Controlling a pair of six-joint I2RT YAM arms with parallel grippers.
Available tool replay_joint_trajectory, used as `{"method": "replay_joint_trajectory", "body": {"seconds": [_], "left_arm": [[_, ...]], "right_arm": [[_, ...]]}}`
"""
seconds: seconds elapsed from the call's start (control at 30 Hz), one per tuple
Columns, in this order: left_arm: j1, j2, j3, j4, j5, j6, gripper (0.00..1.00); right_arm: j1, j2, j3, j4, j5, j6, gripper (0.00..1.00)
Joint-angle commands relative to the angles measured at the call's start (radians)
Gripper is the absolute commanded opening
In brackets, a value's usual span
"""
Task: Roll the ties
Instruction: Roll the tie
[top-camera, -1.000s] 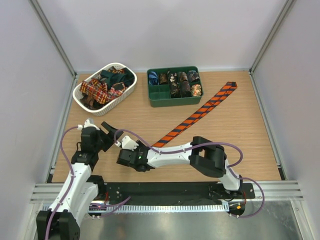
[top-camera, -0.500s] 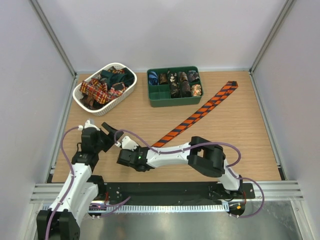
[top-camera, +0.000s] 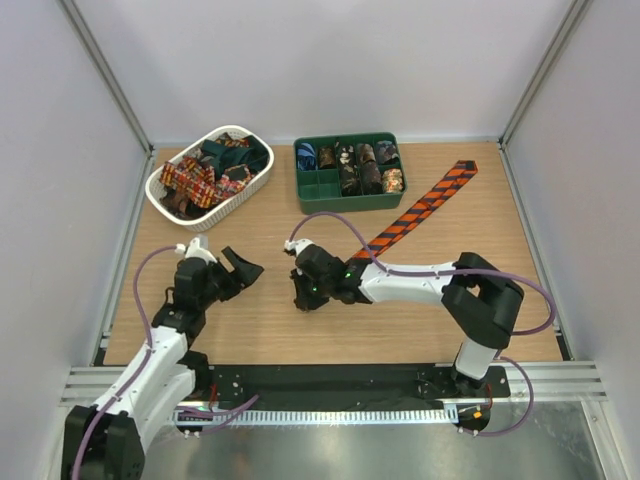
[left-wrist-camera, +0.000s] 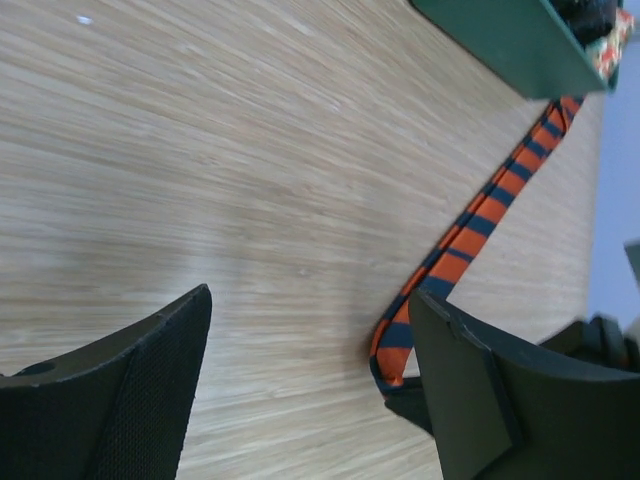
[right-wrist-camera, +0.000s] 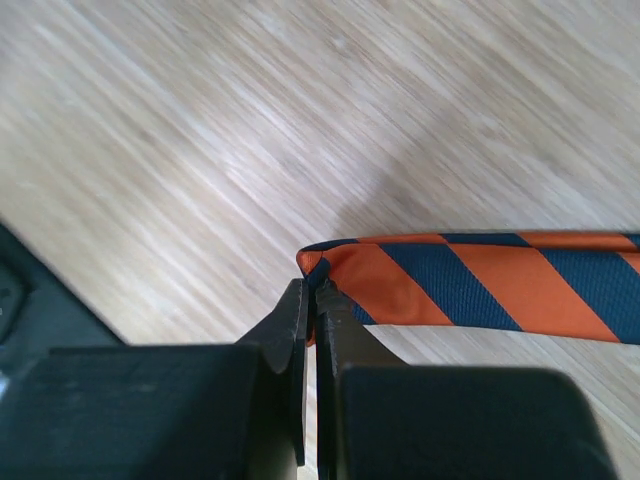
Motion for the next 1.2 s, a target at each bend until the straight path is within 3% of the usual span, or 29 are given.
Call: {"method": "replay_joint_trajectory", "body": {"seconds": [0.0,0.3,0.67,1.17], "left_arm": [[-0.091,-0.001,-0.014,0.126,-0.019,0.069,0.81],[-0.285,-0.056,-0.130,0.434,0.012,0.217,0.82],[-0.536,0.111,-0.060,0.464,-0.025,0.477,0.84],[-0.590,0.352,0.110,0.361,-0.037,0.745,0.81]], "right_arm": [[-0.055,-0.068,-0.074,0.169,-0.281,0.059,0.01],[-0.224,-0.083,-0.188,0.347,-0.548,0.111,0.01],[-0.322,-0.046,-0.219,0.421,-0.717,0.119,0.01],[-0.419,0.009,-0.239,0.477,-0.849,0.122,0.01]]}}
